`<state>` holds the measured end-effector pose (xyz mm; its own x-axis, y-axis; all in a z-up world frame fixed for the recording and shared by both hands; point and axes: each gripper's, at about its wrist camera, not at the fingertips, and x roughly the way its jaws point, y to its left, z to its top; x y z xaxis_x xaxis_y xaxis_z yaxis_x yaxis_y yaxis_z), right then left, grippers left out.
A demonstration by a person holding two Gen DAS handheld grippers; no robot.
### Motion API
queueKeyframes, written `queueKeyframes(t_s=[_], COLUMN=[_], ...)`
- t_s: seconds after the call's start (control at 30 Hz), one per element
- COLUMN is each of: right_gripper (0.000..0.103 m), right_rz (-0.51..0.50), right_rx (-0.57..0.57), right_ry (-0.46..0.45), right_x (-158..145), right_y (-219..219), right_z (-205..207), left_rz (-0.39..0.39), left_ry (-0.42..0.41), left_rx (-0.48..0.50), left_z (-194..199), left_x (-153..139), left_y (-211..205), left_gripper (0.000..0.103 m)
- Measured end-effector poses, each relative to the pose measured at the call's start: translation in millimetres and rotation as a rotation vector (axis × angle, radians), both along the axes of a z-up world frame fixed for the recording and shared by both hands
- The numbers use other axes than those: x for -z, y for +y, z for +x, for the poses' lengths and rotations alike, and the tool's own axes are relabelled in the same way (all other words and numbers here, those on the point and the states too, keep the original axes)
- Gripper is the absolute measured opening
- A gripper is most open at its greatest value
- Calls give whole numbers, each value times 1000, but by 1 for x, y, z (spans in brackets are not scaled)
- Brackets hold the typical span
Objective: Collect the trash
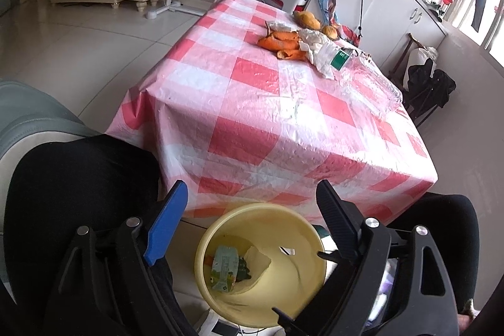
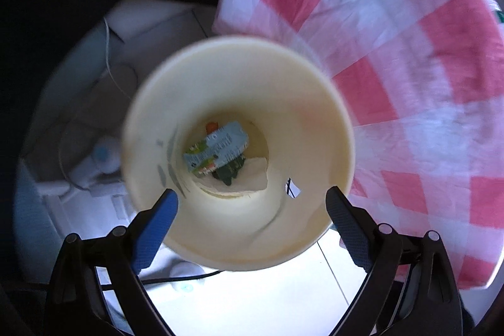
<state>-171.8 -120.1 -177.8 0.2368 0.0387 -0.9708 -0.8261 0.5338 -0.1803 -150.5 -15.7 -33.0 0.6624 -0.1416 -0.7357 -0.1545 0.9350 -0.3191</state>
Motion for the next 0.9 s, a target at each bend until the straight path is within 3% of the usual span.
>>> queueKeyframes(t_s=[0.23,0.9], right_gripper=[92,92], right_rz=[63,90], right_rx=[7,-5], right_ry=[-27,-42], right_x=[-18,-13], right_y=[-4,-2], right_z=[-8,-13], left_rz=[18,31], left_ry=[-6,-4], left_rx=[-8,11], left_z=[1,5], left_x=[-2,-3], left_y=[-3,-13], left_gripper=[83,86])
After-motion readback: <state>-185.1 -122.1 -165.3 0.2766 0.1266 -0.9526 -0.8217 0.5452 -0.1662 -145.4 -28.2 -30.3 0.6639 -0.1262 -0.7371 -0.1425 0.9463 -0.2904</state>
